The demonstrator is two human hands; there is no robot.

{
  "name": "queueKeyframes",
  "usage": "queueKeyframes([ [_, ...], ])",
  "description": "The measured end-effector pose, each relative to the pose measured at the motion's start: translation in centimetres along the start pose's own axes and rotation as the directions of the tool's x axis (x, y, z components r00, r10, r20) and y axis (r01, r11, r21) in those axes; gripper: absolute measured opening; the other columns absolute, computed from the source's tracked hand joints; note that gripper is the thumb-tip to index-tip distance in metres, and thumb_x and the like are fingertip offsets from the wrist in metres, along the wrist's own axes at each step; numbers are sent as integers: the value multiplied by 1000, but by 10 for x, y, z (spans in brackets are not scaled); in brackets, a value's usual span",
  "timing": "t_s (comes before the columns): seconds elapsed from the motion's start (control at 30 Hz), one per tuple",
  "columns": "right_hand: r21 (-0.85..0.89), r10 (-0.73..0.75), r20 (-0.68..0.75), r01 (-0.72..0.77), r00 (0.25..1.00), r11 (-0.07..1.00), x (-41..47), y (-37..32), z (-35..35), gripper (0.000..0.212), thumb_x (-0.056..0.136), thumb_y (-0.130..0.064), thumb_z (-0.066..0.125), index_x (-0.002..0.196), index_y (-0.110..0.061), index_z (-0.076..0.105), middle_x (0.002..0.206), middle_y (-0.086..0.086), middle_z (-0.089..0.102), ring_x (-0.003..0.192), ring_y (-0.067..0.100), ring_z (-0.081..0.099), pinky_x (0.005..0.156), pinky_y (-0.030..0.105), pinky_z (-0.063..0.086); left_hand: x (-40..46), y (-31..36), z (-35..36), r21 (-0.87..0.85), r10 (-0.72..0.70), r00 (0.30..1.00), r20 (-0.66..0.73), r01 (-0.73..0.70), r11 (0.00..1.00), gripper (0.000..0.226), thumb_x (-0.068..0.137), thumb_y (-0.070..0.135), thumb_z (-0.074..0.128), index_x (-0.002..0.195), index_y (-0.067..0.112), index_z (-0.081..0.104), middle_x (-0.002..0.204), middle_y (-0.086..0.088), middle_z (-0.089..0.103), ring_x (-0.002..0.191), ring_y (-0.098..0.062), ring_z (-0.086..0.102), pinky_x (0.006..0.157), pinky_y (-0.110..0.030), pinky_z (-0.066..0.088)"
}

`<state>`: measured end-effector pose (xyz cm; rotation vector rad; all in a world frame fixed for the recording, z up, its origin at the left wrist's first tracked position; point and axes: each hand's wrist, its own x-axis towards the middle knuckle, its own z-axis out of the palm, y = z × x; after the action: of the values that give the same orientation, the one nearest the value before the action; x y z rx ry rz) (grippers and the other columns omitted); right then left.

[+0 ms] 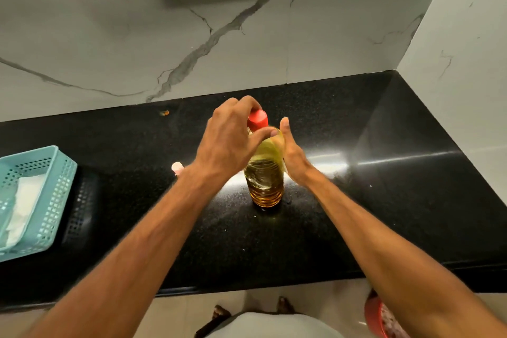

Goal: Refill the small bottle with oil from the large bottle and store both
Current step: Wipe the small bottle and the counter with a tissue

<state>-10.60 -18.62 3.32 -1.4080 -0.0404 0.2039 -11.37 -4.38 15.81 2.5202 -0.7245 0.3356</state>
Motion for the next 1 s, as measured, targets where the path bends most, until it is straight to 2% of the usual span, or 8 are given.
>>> queueKeyframes([
  [0.2, 98, 95, -9, -94, 995, 991, 3, 24, 0, 77, 95, -65, 3, 116, -33, 70, 124, 7, 68, 122, 20, 59, 113, 49, 34, 14, -5, -8, 16, 64, 985, 158, -67, 998, 47, 88, 33, 64, 127, 10, 50, 119, -11, 57, 103, -18, 52, 84, -23, 42],
  [0.27, 176, 151, 22, -153, 988, 973, 5, 28, 0, 88, 92, -69, 2, 124, -17, 66, 127, 17, 64, 123, 27, 58, 111, 49, 37, 20, -6, -13, 16, 81, 979, 185, -86, 996, 47, 91, 33, 60, 129, 8, 47, 121, -12, 55, 103, -17, 50, 84, -22, 40],
  [0.4, 355, 207, 98, -228, 973, 906, 1, 31, 3, 99, 89, -75, 4, 121, -4, 65, 122, 20, 66, 116, 30, 63, 94, 36, 52, 39, -4, -38, -11, 111, 990, 91, -111, 994, 43, 92, 30, 58, 126, 6, 49, 116, -10, 55, 100, -16, 48, 77, -15, 38],
  [0.57, 426, 177, 117, -211, 977, 880, -3, 33, 1, 97, 89, -75, 9, 131, -3, 58, 132, 24, 59, 126, 34, 55, 107, 46, 42, 47, 1, -61, 18, 211, 976, 54, -212, 977, 45, 92, 37, 57, 123, 6, 50, 107, 2, 48, 95, -10, 45, 71, 1, 37],
  [0.67, 366, 111, 126, -150, 986, 918, 1, 22, -1, 88, 89, -76, 13, 124, -14, 66, 128, 18, 63, 124, 30, 57, 105, 41, 46, 47, 7, -61, -4, 280, 949, 147, -282, 959, 53, 90, 47, 50, 125, 8, 49, 115, -5, 55, 97, -14, 50, 74, -12, 43],
  [0.77, 298, 33, 130, -71, 991, 952, 9, 9, -2, 75, 98, -65, 16, 121, -14, 66, 118, 17, 67, 116, 30, 61, 105, 50, 44, 50, 7, -63, -48, 343, 891, 297, -345, 937, 54, 89, 50, 45, 125, 10, 50, 118, -8, 55, 102, -20, 54, 82, -30, 51],
  [0.9, 288, 0, 139, -40, 990, 957, 16, 5, -8, 48, 109, -31, 18, 123, -25, 64, 109, 4, 72, 102, 16, 67, 86, 32, 54, 49, -2, -62, -91, 360, 857, 368, -352, 932, 41, 91, 33, 55, 127, 13, 51, 115, 5, 47, 103, -11, 49, 77, -12, 40],
  [1.0, 249, 114, 166, -153, 980, 956, 14, 10, -9, 37, 103, -41, 41, 123, -21, 65, 116, 8, 71, 109, 22, 66, 86, 32, 53, 47, -7, -61, -119, 359, 845, 395, -341, 933, 40, 91, 31, 56, 127, 15, 50, 115, 8, 44, 102, -8, 46, 75, -10, 37],
])
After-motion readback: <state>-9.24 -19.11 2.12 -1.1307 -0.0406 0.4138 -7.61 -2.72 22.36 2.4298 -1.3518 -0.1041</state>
